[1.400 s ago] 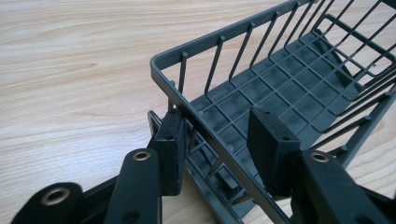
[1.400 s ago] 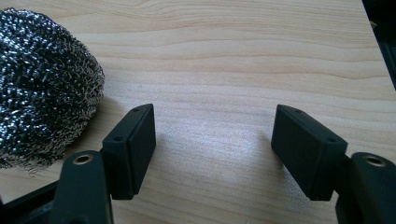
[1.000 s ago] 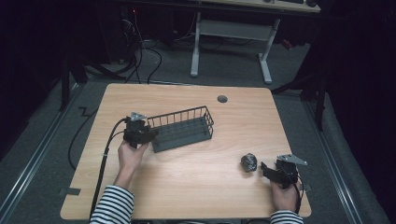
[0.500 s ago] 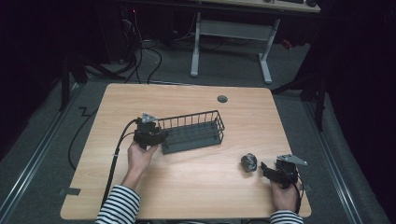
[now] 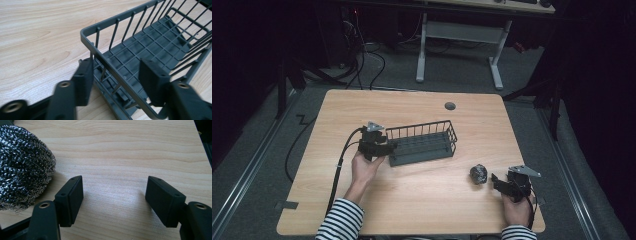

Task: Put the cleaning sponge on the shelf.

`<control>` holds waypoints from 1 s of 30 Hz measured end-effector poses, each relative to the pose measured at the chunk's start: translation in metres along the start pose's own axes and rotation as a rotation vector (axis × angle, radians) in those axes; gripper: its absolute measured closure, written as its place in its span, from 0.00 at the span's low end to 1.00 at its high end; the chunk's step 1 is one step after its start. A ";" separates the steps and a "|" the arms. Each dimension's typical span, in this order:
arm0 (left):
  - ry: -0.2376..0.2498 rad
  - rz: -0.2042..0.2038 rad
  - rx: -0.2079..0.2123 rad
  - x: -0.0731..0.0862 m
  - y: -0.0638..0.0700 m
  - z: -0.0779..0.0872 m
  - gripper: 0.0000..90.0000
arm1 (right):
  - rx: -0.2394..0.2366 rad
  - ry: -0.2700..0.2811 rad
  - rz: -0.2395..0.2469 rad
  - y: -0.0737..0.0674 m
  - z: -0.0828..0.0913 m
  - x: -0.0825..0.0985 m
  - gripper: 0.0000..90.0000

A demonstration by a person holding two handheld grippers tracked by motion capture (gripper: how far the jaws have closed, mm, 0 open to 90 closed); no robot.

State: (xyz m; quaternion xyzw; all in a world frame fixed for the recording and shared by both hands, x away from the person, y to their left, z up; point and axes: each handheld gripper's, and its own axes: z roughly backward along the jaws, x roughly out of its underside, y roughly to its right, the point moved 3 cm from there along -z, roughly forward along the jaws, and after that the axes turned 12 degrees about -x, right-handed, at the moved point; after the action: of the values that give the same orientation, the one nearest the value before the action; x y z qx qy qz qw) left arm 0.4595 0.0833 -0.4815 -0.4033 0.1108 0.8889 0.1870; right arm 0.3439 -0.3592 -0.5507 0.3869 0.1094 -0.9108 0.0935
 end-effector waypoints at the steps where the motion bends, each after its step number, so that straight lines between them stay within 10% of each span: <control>1: 0.011 0.005 0.005 -0.001 -0.001 0.002 0.45 | 0.000 0.000 0.000 0.000 0.000 0.000 0.35; 17: 0.082 -0.006 0.014 0.001 -0.023 0.044 0.36 | 0.000 0.000 0.000 0.000 0.000 0.000 0.34; 30: 0.072 0.049 -0.040 0.043 -0.062 0.060 0.36 | 0.000 0.000 0.000 0.000 0.000 0.000 0.35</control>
State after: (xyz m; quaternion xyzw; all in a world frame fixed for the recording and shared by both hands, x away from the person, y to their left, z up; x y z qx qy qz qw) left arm 0.4186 0.1710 -0.4780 -0.4358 0.1098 0.8801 0.1530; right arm 0.3439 -0.3592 -0.5507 0.3868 0.1093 -0.9109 0.0934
